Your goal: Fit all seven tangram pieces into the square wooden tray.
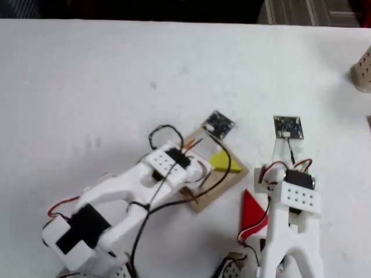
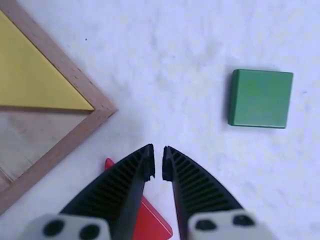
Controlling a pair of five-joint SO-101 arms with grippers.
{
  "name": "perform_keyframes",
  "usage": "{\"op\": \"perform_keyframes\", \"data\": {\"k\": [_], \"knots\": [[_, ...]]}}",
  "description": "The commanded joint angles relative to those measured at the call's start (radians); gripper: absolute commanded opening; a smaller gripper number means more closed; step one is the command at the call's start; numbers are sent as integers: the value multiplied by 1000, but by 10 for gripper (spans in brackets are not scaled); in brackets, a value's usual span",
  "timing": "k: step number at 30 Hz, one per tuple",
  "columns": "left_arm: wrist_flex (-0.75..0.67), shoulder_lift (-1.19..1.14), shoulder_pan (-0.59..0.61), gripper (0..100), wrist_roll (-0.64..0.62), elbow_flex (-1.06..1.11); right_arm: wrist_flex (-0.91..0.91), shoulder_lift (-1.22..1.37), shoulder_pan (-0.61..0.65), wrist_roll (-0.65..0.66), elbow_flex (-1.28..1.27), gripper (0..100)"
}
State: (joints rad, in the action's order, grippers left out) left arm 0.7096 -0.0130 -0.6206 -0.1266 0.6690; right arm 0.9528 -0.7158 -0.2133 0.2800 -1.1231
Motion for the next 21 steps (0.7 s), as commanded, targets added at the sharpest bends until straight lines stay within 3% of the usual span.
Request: {"op": "perform_keyframes", "data": {"k": [1, 6, 14, 21], "knots": [[-25, 4, 18, 22, 8, -52, -15, -31, -5, 11, 5, 39], [-92, 2, 45, 22, 8, -44, -15, -31, -5, 11, 5, 39], [-86, 16, 44, 22, 8, -48, -15, -31, -5, 11, 5, 39], [100, 137, 13, 22, 8, -43, -15, -31, -5, 11, 5, 39]]}}
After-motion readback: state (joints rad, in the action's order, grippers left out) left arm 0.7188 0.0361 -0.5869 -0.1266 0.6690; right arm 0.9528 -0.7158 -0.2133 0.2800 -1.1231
